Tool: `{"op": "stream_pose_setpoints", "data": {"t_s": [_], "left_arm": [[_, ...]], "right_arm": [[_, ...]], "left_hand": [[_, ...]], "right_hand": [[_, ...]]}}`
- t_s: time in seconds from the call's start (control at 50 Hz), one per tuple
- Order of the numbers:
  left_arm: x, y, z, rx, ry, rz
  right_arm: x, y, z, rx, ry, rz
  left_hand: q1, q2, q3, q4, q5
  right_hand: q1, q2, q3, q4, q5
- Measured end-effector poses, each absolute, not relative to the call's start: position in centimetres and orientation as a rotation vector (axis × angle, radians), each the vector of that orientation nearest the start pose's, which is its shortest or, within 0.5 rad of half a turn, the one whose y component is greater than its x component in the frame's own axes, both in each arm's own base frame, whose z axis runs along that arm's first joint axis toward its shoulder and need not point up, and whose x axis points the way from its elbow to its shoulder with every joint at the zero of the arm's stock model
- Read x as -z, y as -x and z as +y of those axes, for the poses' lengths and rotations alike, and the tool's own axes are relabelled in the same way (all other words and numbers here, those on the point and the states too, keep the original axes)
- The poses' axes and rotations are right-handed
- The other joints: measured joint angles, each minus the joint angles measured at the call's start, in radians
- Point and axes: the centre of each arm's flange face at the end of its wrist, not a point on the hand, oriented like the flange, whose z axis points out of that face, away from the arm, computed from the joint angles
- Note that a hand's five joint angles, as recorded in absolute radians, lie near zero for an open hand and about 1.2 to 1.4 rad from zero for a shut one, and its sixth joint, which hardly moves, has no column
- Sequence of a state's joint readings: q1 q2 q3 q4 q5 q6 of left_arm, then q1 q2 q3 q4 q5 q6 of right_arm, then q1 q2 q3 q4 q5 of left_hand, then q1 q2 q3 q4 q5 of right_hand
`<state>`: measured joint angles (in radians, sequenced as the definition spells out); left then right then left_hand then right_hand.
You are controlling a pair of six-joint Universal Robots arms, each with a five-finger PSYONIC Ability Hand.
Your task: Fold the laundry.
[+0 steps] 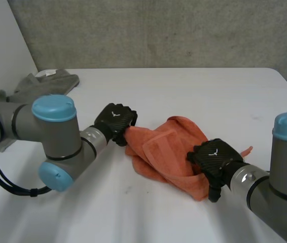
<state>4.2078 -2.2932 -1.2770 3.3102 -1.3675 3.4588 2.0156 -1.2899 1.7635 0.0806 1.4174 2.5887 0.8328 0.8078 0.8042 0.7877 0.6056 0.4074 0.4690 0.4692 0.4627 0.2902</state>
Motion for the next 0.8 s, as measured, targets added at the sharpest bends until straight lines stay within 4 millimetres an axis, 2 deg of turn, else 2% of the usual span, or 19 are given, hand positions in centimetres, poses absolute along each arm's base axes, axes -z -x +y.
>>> {"op": "stream_pose_setpoints", "data": {"t_s": [0.02, 0.04, 0.06, 0.08, 0.1, 0.14, 0.2, 0.22, 0.32, 0.34, 0.42, 0.48, 0.56, 0.64, 0.66, 0.74, 0.76, 0.78, 0.8], "left_arm": [[-14.0, 33.5, -29.6, 2.055, -1.279, 2.410], [-13.9, 33.6, -29.6, 2.056, -1.271, 2.408], [-14.0, 33.6, -29.7, 2.057, -1.254, 2.402], [-14.0, 33.6, -29.8, 2.057, -1.247, 2.399], [-14.1, 33.6, -30.0, 2.057, -1.223, 2.389], [-14.4, 33.6, -30.1, 2.060, -1.196, 2.373], [-16.8, 33.1, -30.7, 2.114, -1.116, 2.280], [-18.8, 32.7, -30.9, 2.159, -1.067, 2.210], [-25.5, 31.1, -31.1, 2.316, -0.919, 1.986], [-27.5, 30.6, -31.1, 2.368, -0.876, 1.919], [-31.7, 29.2, -30.8, 2.480, -0.789, 1.773], [-33.1, 28.4, -30.7, 2.516, -0.760, 1.724], [-32.7, 28.1, -30.5, 2.502, -0.772, 1.741], [-30.4, 28.1, -29.8, 2.440, -0.835, 1.826], [-28.8, 28.2, -29.1, 2.394, -0.879, 1.884], [-25.9, 28.4, -27.4, 2.303, -0.968, 1.994], [-24.7, 28.6, -26.5, 2.265, -1.007, 2.036], [-24.4, 28.6, -26.3, 2.255, -1.017, 2.046], [-23.4, 28.8, -25.4, 2.220, -1.059, 2.082]], "right_arm": [[-16.7, -25.6, -20.0, 1.507, 1.375, 2.283], [-16.5, -25.7, -20.1, 1.521, 1.373, 2.278], [-16.3, -25.8, -20.3, 1.538, 1.370, 2.271], [-16.2, -25.8, -20.4, 1.545, 1.368, 2.268], [-16.1, -25.9, -20.6, 1.566, 1.364, 2.261], [-16.0, -26.0, -21.0, 1.585, 1.357, 2.257], [-16.4, -25.9, -22.0, 1.638, 1.330, 2.253], [-17.7, -25.6, -23.6, 1.728, 1.279, 2.246], [-22.8, -24.2, -26.9, 1.992, 1.101, 2.185], [-24.7, -23.5, -27.9, 2.081, 1.011, 2.153], [-28.5, -21.6, -29.9, 2.232, 0.779, 2.070], [-30.2, -20.3, -31.0, 2.278, 0.646, 2.033], [-30.2, -19.6, -31.4, 2.264, 0.608, 2.053], [-28.7, -19.4, -31.2, 2.184, 0.724, 2.158], [-27.1, -19.4, -30.8, 2.102, 0.873, 2.250], [-24.1, -19.3, -29.6, 1.888, 1.245, 2.410], [-23.1, -19.2, -29.1, 1.792, 1.399, 2.452], [-22.8, -19.2, -28.9, 1.765, 1.440, 2.461], [-22.1, -19.0, -28.6, 1.684, 1.563, 2.488]], "left_hand": [[0.000, 0.000, 0.000, 0.000, 0.000], [0.000, 0.000, 0.000, 0.000, 0.000], [0.310, 0.321, 0.312, 0.337, 0.328], [0.310, 0.359, 0.353, 0.380, 0.356], [0.310, 0.377, 0.373, 0.402, 0.358], [0.310, 0.380, 0.376, 0.405, 0.358], [0.310, 0.382, 0.379, 0.407, 0.358], [0.310, 0.382, 0.379, 0.407, 0.358], [0.310, 0.384, 0.381, 0.409, 0.358], [0.310, 0.385, 0.383, 0.409, 0.358], [0.310, 0.386, 0.384, 0.409, 0.358], [0.310, 0.386, 0.384, 0.409, 0.358], [0.310, 0.386, 0.384, 0.409, 0.358], [0.310, 0.387, 0.384, 0.409, 0.358], [0.310, 0.387, 0.384, 0.409, 0.358], [0.301, 0.375, 0.372, 0.396, 0.351], [0.162, 0.206, 0.209, 0.236, 0.233], [0.162, 0.206, 0.209, 0.236, 0.233], [0.082, 0.140, 0.147, 0.162, 0.167]], "right_hand": [[0.000, 0.000, 0.000, 0.000, 0.000], [0.194, 0.231, 0.223, 0.225, 0.208], [0.338, 0.380, 0.347, 0.348, 0.324], [0.338, 0.380, 0.347, 0.348, 0.324], [0.539, 0.623, 0.609, 0.615, 0.588], [0.576, 0.699, 0.696, 0.708, 0.682], [0.576, 0.699, 0.707, 0.721, 0.692], [0.576, 0.699, 0.707, 0.722, 0.693], [0.576, 0.699, 0.707, 0.722, 0.693], [0.576, 0.699, 0.707, 0.723, 0.693], [0.576, 0.699, 0.707, 0.724, 0.693], [0.576, 0.699, 0.707, 0.724, 0.697], [0.576, 0.699, 0.707, 0.724, 0.698], [0.576, 0.699, 0.707, 0.724, 0.698], [0.576, 0.699, 0.707, 0.724, 0.698], [0.548, 0.664, 0.667, 0.679, 0.664], [0.452, 0.531, 0.545, 0.554, 0.554], [0.422, 0.494, 0.498, 0.516, 0.520], [0.341, 0.407, 0.424, 0.434, 0.444]]}}
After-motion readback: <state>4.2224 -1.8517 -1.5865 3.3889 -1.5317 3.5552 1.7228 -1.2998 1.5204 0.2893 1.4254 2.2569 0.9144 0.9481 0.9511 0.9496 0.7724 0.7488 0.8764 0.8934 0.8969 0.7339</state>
